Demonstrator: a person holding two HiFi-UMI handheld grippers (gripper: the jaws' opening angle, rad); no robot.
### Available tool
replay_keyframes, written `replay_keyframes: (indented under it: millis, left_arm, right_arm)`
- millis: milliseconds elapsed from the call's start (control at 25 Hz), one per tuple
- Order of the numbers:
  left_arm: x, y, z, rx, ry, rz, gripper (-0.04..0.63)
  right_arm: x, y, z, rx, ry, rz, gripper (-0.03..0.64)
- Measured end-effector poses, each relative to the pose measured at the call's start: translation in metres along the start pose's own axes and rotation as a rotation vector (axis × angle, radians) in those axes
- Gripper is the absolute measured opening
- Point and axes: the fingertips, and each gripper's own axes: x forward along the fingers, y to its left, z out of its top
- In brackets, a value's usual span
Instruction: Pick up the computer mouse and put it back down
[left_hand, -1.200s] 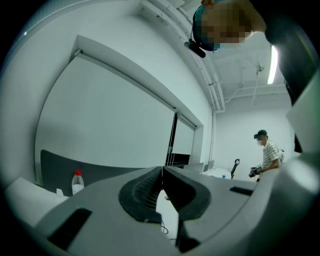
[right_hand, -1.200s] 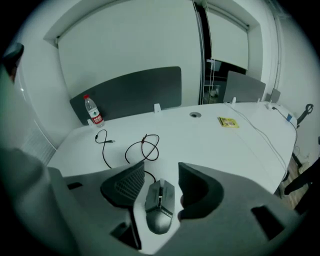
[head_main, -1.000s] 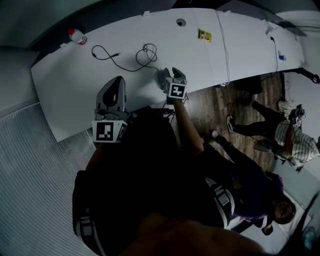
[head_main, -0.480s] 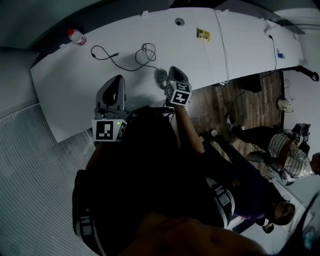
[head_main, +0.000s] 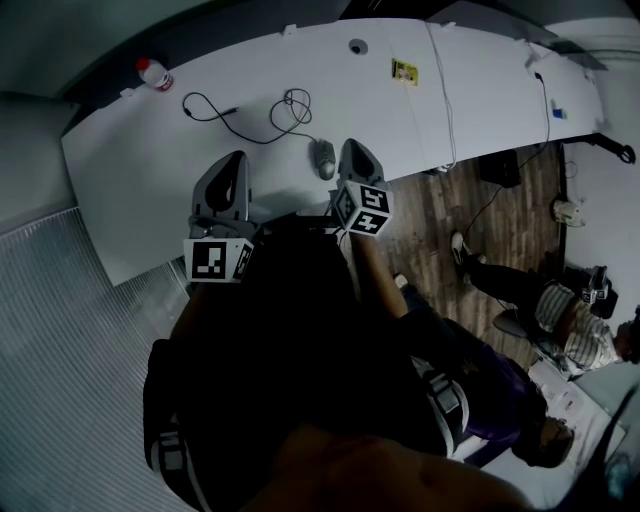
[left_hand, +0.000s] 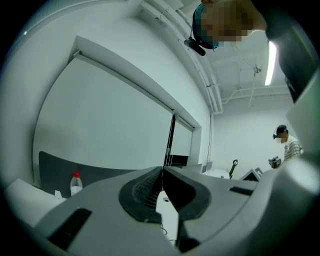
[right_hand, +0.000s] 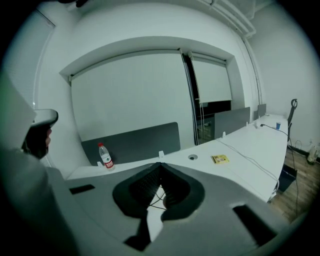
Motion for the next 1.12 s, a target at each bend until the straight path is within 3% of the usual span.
replay_keyframes:
  millis: [400,1120]
  left_arm:
    - [-0.002,-0.005,0.0,0.006,0.005,-0.006,0.006]
    - [-0.005,-0.014,0.001,0.015,0.004,-0.011,0.006]
  right_arm:
    - [-0.059,0.027,0.05,-0.046,-0.159,0.032,0.0]
    - [-0.075,0.039,0.054,-0.052,-0.195,0.072,0.0]
